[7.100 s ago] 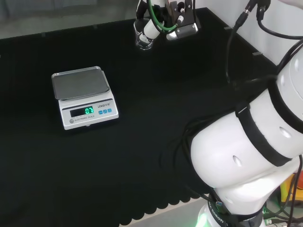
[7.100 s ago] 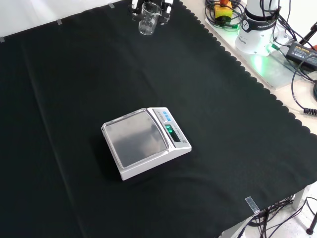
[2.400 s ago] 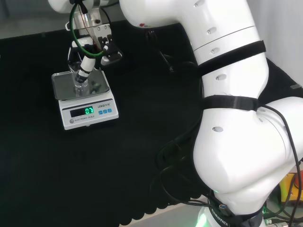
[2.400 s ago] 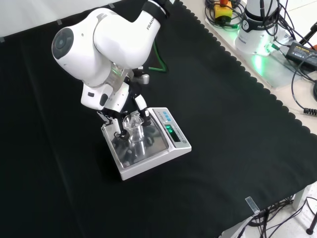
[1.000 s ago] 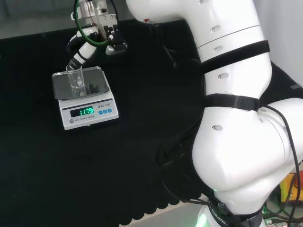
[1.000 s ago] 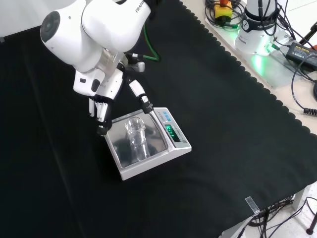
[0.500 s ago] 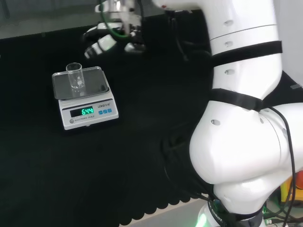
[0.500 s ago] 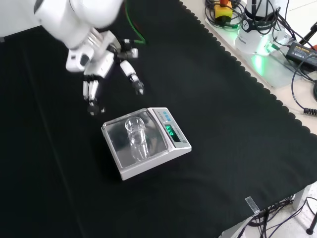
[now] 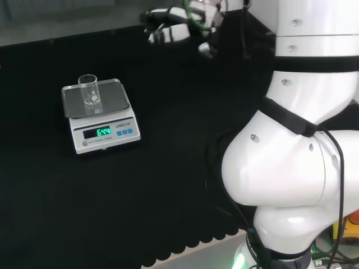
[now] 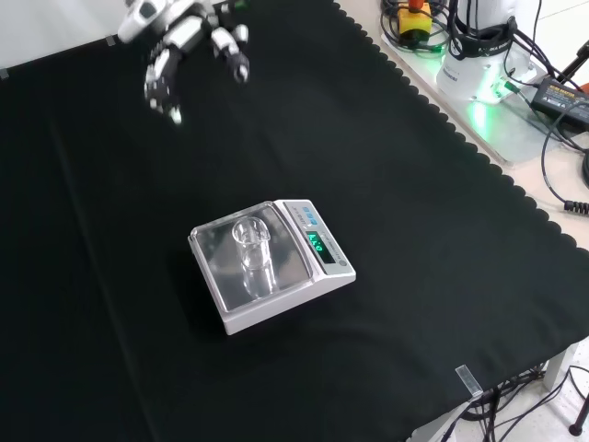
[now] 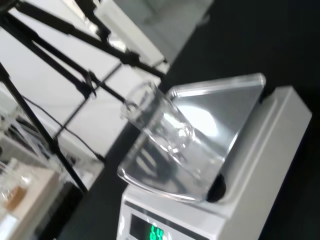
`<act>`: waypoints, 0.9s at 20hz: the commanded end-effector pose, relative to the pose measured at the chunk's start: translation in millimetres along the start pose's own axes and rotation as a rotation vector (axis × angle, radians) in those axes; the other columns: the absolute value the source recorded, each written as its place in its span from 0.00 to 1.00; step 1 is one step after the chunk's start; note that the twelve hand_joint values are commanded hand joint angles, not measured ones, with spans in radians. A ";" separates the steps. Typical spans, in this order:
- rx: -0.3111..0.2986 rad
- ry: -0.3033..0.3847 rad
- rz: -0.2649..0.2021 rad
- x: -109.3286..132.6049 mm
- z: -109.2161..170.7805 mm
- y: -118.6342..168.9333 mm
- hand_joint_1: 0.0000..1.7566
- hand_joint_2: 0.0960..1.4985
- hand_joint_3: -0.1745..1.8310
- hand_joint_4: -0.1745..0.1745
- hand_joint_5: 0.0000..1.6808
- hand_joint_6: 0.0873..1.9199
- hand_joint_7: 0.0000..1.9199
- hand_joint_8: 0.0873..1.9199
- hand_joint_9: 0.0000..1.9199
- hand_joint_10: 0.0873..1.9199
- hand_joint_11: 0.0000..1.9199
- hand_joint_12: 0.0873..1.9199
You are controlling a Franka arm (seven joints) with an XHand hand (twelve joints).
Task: Put the beaker on the electronic balance.
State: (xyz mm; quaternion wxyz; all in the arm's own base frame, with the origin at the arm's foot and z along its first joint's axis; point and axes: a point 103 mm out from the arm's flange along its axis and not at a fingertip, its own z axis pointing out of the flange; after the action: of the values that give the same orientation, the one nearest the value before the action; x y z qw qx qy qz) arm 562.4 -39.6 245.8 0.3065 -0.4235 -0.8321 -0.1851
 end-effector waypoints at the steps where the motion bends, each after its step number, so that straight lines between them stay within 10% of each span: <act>1: -0.306 -0.067 0.056 34.8 -77.5 -100.8 0.30 0.43 0.13 0.26 0.24 0.01 0.23 0.41 0.50 0.00 0.28 0.70; 7: -0.365 -0.140 0.056 47.8 -91.7 -127.9 0.30 0.43 0.13 0.26 0.26 0.01 0.24 0.40 0.50 0.00 0.28 0.69; 18: -0.383 -0.147 0.110 50.8 -85.5 -126.3 0.30 0.45 0.11 0.27 0.29 0.00 0.25 0.40 0.37 0.31 0.28 0.70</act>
State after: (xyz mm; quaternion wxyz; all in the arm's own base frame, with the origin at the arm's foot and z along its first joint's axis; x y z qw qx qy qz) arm 464.4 -162.4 334.6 0.1865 -0.5397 -0.7772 -0.2643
